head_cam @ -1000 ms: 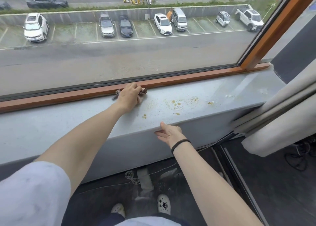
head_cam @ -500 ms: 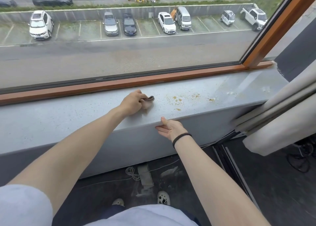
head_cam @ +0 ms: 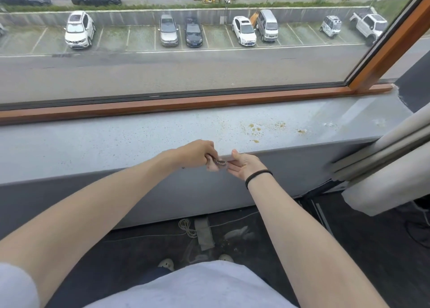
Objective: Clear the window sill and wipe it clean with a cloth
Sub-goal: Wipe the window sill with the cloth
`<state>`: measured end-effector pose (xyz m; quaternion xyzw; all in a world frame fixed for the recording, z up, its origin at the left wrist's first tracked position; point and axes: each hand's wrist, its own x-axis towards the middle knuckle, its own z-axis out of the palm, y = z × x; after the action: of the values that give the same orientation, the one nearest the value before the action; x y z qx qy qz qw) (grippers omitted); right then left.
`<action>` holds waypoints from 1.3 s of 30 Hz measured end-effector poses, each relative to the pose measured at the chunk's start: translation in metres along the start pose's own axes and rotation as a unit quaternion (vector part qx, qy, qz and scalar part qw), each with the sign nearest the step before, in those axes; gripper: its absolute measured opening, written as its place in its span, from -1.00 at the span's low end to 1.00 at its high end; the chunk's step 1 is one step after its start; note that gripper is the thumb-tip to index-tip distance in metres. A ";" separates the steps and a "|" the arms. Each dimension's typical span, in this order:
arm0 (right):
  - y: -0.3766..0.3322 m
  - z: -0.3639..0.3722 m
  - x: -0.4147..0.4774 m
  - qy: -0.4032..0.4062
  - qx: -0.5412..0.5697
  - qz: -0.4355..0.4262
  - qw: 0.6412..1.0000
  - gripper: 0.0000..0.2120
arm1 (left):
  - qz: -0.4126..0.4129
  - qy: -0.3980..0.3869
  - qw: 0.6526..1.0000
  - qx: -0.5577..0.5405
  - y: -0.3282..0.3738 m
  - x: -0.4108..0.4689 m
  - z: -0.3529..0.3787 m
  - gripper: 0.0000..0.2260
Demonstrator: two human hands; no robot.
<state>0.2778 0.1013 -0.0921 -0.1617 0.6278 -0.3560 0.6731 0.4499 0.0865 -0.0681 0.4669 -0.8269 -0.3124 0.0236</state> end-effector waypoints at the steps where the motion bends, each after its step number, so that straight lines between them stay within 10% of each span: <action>1: 0.001 -0.001 0.000 -0.002 0.004 -0.002 1.000 -0.70 | 0.001 -0.029 1.000 0.011 0.001 -0.002 -0.003 -0.58; 10: -0.005 -0.016 -0.003 -0.028 0.005 0.040 0.999 -0.69 | -0.068 0.081 0.979 -0.175 0.012 0.017 -0.057 -0.80; 19: -0.036 -0.075 0.004 0.088 0.032 0.008 0.996 -0.55 | -0.132 0.217 0.965 -0.061 0.004 0.091 -0.062 -0.77; 26: -0.047 -0.085 0.014 0.092 0.028 0.009 0.995 -0.77 | -0.116 0.192 0.968 0.112 0.007 0.122 -0.051 -0.75; 39: -0.047 -0.093 0.026 0.052 0.070 0.017 0.996 -0.87 | -0.128 0.142 0.979 0.066 0.022 0.103 -0.014 -0.57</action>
<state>0.1741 0.0728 -0.0948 -0.0854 0.6381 -0.3954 0.6551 0.3799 0.0067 -0.0706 0.6089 -0.7675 -0.1879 0.0699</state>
